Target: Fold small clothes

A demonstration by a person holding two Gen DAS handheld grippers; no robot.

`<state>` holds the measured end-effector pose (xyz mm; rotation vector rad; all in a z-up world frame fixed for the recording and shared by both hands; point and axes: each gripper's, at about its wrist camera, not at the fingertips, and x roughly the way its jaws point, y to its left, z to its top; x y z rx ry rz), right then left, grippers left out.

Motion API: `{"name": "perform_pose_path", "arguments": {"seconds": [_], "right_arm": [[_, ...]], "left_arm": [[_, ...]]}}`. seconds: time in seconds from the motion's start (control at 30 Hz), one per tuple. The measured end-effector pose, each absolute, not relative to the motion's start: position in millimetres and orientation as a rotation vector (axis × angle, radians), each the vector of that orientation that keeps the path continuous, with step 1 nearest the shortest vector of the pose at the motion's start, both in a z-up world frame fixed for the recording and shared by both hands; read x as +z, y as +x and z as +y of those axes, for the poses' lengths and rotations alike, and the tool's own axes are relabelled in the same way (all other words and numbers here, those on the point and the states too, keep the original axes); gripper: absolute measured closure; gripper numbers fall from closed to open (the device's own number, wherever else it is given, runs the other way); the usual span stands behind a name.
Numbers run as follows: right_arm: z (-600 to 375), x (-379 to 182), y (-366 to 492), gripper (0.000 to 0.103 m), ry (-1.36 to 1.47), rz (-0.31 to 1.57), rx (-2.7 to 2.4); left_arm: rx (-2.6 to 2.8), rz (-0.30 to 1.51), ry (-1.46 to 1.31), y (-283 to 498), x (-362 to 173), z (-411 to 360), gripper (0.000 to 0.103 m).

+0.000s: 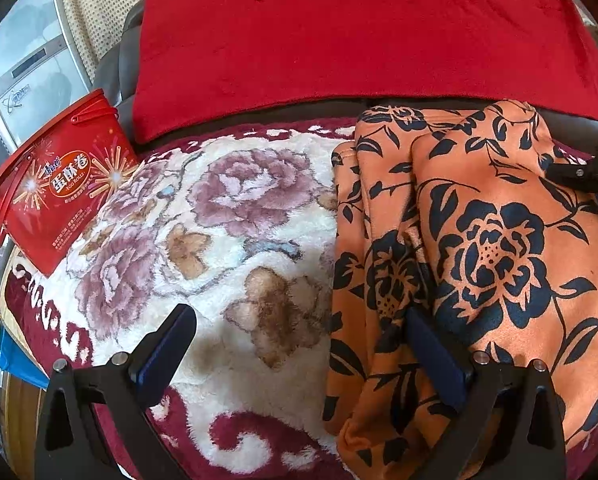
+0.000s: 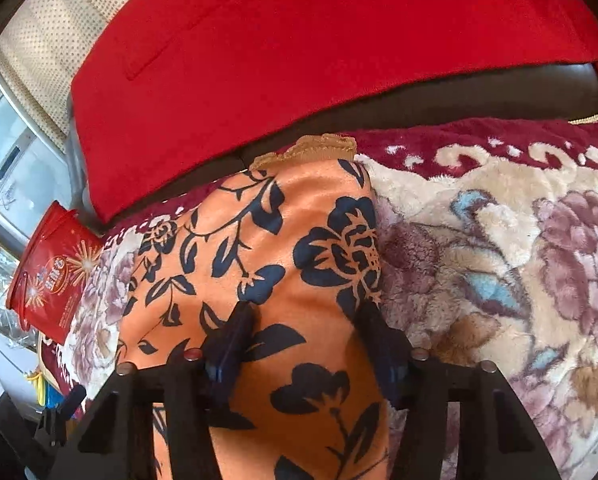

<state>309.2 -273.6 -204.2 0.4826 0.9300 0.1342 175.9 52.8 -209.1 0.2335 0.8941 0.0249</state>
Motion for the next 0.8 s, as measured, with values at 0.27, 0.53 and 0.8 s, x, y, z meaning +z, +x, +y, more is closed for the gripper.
{"name": "perform_pose_path", "arguments": {"seconds": [0.27, 0.53, 0.8], "right_arm": [[-279, -174, 256, 0.037, 0.495, 0.843, 0.178], [-258, -195, 218, 0.035, 0.365, 0.896, 0.183], [-277, -202, 220, 0.031, 0.468, 0.926, 0.186]], "left_arm": [[0.025, 0.897, 0.223, 177, -210, 54, 0.000], [0.026, 0.898, 0.214, 177, -211, 54, 0.000], [0.024, 0.899, 0.210, 177, -212, 54, 0.000]]}}
